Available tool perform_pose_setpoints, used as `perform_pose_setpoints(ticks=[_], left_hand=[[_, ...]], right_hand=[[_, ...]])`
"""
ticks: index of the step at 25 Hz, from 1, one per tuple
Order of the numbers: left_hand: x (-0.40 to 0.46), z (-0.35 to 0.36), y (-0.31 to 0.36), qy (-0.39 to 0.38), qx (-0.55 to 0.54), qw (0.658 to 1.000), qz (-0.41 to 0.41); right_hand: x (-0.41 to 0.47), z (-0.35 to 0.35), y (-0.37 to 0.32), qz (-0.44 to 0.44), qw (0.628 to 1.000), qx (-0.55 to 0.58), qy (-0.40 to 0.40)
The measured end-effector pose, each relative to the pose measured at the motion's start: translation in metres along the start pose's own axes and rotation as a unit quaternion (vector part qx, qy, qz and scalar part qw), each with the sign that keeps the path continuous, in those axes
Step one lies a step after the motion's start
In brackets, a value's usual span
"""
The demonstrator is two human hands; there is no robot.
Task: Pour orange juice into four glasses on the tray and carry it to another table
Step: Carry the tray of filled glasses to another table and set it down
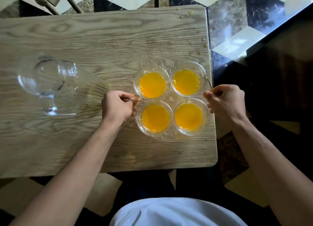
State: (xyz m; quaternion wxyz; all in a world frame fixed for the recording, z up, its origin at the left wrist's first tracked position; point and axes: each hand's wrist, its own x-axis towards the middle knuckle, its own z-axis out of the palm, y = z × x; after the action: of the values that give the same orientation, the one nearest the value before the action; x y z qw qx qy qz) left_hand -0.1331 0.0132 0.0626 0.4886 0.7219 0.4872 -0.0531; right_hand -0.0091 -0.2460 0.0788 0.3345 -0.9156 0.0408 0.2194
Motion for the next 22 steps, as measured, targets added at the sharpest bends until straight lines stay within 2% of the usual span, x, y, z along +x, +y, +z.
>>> perform_pose_setpoints(ticks=[7,11,16,22], left_hand=[[-0.032,-0.027,-0.013,-0.029,-0.058,0.998,-0.021],[-0.048,-0.039,-0.026,-0.015,-0.060,0.998,-0.027],[-0.074,-0.046,-0.041,0.038,-0.061,0.997,-0.028],[-0.128,-0.048,-0.068,0.116,-0.117,0.983,-0.087]], right_hand=[[-0.037,0.000,-0.006,-0.010,1.000,-0.019,0.002],[-0.053,0.000,-0.008,-0.023,1.000,-0.016,-0.008],[-0.062,-0.009,-0.014,-0.057,0.998,-0.027,-0.031],[-0.070,-0.017,-0.029,-0.130,0.985,-0.080,-0.084]])
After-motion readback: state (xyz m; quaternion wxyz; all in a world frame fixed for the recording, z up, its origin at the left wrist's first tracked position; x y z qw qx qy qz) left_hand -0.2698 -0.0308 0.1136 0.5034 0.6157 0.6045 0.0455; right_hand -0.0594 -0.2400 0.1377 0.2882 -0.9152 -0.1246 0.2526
